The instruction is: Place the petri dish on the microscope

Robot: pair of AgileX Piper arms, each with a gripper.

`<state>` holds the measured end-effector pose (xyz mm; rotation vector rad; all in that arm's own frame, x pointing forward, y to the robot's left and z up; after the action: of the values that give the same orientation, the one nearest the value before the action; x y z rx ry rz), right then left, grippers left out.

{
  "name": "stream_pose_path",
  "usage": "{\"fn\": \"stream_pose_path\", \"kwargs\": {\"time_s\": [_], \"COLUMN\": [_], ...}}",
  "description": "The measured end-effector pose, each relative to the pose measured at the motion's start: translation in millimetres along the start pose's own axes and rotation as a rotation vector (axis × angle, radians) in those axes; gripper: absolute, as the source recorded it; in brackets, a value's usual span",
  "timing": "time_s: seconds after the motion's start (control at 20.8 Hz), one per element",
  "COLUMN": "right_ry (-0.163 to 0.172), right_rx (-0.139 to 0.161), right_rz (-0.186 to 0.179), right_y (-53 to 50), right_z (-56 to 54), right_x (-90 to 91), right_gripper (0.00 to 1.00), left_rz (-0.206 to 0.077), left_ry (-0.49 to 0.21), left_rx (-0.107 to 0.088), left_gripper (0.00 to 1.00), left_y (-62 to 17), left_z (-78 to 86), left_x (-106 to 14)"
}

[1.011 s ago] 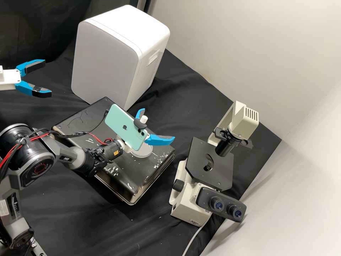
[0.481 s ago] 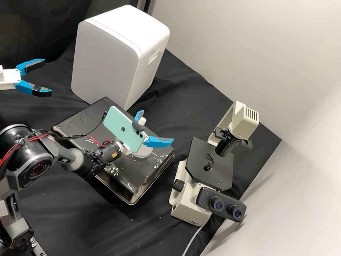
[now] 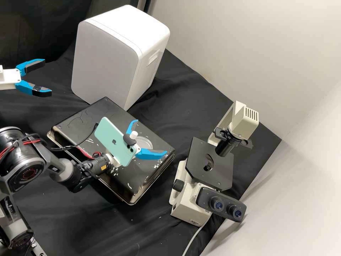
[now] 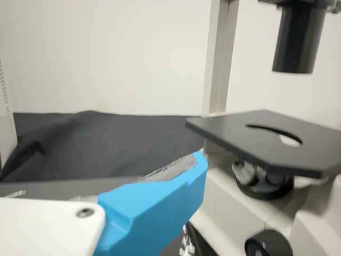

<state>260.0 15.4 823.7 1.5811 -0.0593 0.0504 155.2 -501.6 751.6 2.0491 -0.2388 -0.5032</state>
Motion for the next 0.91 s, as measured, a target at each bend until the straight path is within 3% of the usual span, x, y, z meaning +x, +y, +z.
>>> {"fn": "stream_pose_path", "kwargs": {"time_s": [0.43,0.77,0.91], "right_ry": [-0.028,-0.08,-0.079], "right_rx": [-0.013,-0.014,-0.033], "right_rz": [-0.064,-0.116,-0.108], "right_y": [-20.0,-34.5,-38.2], "right_z": [11.4,23.6,25.2], "right_x": [-14.8,-15.0,-10.2], "right_gripper": [1.0,1.0,1.0], "left_rz": [0.0,-0.003,-0.002], "left_ry": [0.001,0.037,0.042], "left_rx": [0.008,-0.003,-0.005], "left_gripper": [1.0,1.0,1.0], "left_y": [0.0,-1.0,-1.0], "left_z": [-0.1,-3.5,-3.9], "left_x": [0.0,0.5,0.5]}}
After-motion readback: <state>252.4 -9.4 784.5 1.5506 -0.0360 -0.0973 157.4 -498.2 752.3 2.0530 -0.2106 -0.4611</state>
